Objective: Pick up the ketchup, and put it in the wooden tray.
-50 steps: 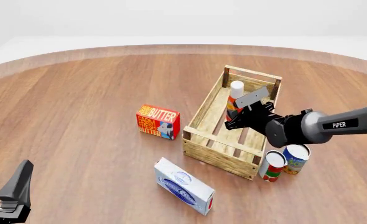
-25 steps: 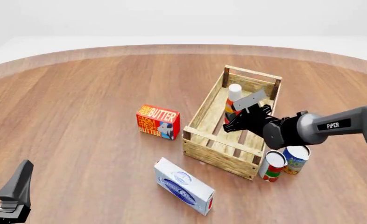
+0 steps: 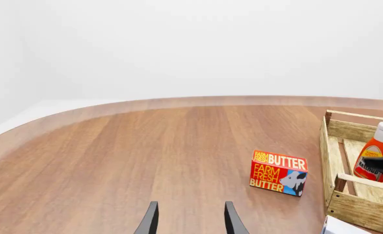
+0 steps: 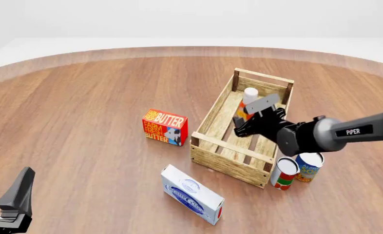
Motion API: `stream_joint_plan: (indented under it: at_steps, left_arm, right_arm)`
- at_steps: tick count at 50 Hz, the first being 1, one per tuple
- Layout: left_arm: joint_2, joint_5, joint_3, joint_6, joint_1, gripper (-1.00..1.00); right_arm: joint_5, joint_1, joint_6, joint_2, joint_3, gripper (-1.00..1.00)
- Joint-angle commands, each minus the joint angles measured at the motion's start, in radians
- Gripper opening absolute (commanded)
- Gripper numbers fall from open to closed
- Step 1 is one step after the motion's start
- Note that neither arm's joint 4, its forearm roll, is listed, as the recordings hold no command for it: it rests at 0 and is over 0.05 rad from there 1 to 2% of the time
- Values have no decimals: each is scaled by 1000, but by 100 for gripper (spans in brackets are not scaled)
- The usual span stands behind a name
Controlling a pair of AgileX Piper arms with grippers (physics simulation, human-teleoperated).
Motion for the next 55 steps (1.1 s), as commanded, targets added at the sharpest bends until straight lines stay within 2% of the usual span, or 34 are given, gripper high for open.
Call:
stream_joint_plan:
  at_steps: [1,33,44,55]
  left_arm:
    - [0,0,0,0,0,100]
    - [0,0,0,0,0,100]
    - [0,0,0,0,0,100]
    - [0,0,0,0,0,100]
  right_arm:
    - [-1,0,0,-46,16,100]
    - [112,-3,-28,-306,65,100]
    - [116,0,-14,-439,174,100]
    - [167,16,-3,-605,267,100]
